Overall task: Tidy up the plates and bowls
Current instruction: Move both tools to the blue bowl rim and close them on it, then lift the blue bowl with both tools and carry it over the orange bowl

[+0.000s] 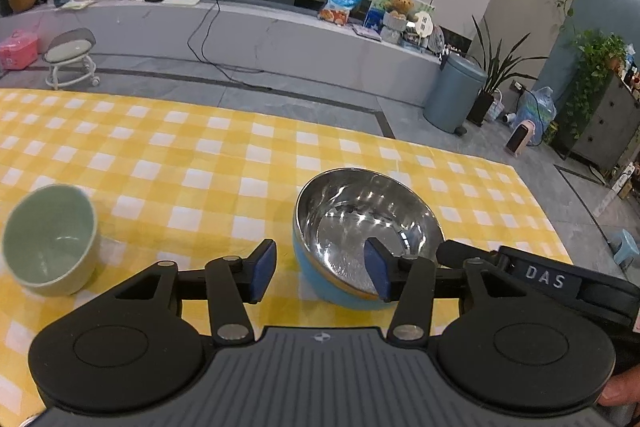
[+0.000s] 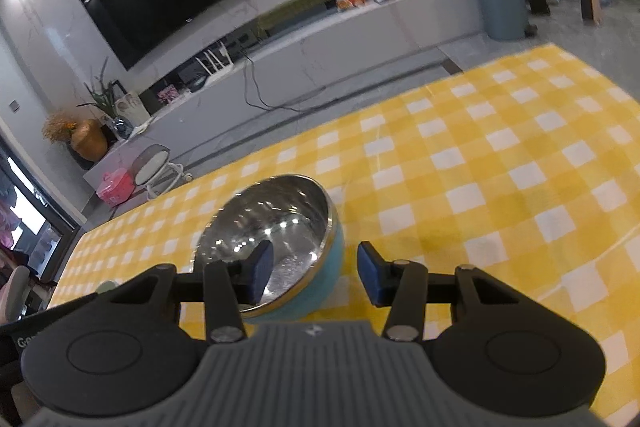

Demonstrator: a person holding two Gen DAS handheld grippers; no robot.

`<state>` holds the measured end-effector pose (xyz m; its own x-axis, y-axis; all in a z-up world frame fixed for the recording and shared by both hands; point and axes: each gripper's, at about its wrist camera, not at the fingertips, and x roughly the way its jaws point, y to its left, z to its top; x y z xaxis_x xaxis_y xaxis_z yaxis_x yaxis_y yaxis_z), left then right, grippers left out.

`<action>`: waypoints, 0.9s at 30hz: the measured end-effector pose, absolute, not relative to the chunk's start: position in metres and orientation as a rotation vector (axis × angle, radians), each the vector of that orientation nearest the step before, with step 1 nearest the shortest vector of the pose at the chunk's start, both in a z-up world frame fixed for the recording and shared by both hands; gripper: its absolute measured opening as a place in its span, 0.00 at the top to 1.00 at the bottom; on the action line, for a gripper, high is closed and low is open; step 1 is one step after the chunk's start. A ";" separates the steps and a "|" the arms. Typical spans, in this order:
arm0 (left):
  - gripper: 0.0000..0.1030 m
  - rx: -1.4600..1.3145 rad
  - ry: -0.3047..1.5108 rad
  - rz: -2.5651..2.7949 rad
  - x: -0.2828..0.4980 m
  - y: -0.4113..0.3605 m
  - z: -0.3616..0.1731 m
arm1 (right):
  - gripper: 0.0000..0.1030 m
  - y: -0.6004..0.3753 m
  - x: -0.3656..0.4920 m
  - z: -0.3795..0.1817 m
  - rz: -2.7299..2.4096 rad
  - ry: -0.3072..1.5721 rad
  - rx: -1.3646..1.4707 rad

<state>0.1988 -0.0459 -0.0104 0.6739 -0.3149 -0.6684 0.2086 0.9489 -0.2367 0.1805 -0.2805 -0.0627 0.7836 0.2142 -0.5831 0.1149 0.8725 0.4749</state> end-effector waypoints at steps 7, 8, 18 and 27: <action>0.43 -0.138 0.804 -0.281 0.218 -0.054 -0.020 | 0.54 -0.285 0.197 -0.071 0.046 0.706 0.558; 0.43 -0.134 0.804 -0.279 0.221 -0.056 -0.021 | 0.54 -0.285 0.198 -0.072 0.046 0.711 0.562; 0.63 -0.097 0.844 -0.263 0.238 -0.067 -0.032 | 0.63 -0.282 0.204 -0.082 0.055 0.748 0.547; 0.84 -0.065 0.855 -0.247 0.234 -0.070 -0.037 | 0.82 -0.279 0.202 -0.079 0.074 0.736 0.538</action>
